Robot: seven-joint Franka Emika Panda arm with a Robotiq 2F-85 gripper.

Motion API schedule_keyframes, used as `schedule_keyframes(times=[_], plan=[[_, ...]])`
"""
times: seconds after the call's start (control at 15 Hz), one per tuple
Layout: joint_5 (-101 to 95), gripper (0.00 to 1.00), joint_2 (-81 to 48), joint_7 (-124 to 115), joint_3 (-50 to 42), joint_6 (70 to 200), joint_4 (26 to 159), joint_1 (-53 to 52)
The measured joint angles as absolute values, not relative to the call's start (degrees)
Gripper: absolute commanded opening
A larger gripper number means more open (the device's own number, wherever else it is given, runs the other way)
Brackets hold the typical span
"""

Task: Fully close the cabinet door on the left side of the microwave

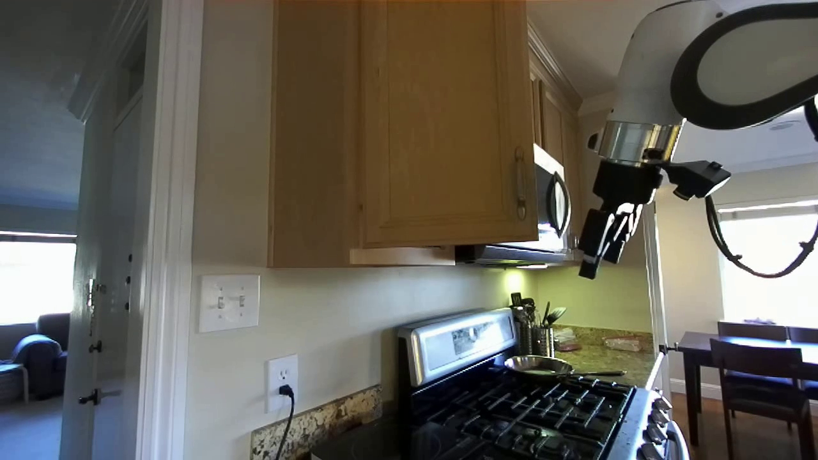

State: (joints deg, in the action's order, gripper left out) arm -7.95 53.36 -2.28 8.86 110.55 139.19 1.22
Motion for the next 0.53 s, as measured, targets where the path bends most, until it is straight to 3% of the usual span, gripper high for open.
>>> schedule_keyframes(times=[0.13, 0.53], plan=[[-6.56, 0.67, 53.69, -2.17, 9.01, 109.57, 139.22, -2.21], [-1.21, 0.26, 53.8, -3.28, 11.92, 113.81, 136.85, -7.65]])
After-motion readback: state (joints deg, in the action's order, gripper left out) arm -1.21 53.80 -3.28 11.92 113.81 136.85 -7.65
